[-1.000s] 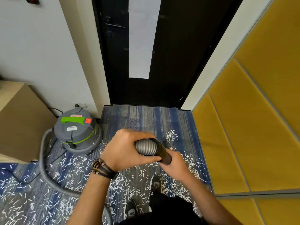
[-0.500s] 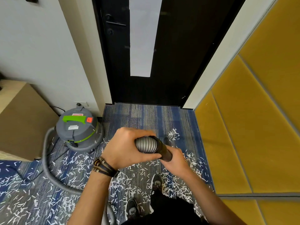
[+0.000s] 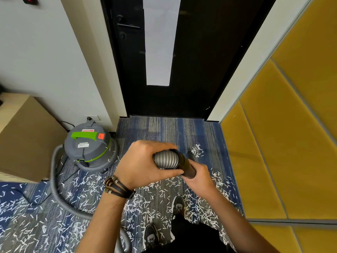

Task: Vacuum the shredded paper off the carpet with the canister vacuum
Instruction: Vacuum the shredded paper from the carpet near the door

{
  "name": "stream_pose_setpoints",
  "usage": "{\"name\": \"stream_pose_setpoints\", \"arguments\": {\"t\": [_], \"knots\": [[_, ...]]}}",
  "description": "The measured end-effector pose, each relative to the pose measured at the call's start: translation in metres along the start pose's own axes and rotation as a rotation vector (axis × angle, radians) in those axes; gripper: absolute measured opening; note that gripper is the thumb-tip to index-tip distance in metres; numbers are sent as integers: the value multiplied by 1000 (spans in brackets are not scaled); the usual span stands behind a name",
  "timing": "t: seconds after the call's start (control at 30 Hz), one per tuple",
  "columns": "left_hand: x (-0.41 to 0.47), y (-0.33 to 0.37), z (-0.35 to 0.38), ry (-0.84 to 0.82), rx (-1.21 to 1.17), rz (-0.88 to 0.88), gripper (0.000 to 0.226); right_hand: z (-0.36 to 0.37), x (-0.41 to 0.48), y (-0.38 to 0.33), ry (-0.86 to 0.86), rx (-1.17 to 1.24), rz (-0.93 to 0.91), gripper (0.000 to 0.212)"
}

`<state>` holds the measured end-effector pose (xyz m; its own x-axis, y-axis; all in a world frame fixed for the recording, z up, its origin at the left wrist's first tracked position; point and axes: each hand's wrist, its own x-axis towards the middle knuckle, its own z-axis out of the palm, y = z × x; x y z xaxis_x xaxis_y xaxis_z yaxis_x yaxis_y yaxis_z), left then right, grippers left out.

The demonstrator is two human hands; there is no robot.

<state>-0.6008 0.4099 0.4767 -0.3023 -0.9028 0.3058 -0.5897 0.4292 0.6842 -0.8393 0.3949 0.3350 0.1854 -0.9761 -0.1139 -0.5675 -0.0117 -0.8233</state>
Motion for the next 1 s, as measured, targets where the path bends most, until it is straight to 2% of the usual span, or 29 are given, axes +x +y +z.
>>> {"name": "stream_pose_setpoints", "arguments": {"t": [0.27,0.5,0.63,0.87,1.0], "knots": [[16,-4,-3,-69,-124,9,51,2,-4,-1,-10,58,7,24],[27,-4,-6,-17,-26,8,50,-10,17,-1,10,9,-36,27],[35,-7,-4,-62,-1,16,49,-11,26,-2,-9,12,-46,20],[35,-8,3,-91,-74,-2,52,-6,13,12,-21,44,-22,19],[34,-4,5,-40,-83,9,53,-15,10,11,11,19,-27,25]]}}
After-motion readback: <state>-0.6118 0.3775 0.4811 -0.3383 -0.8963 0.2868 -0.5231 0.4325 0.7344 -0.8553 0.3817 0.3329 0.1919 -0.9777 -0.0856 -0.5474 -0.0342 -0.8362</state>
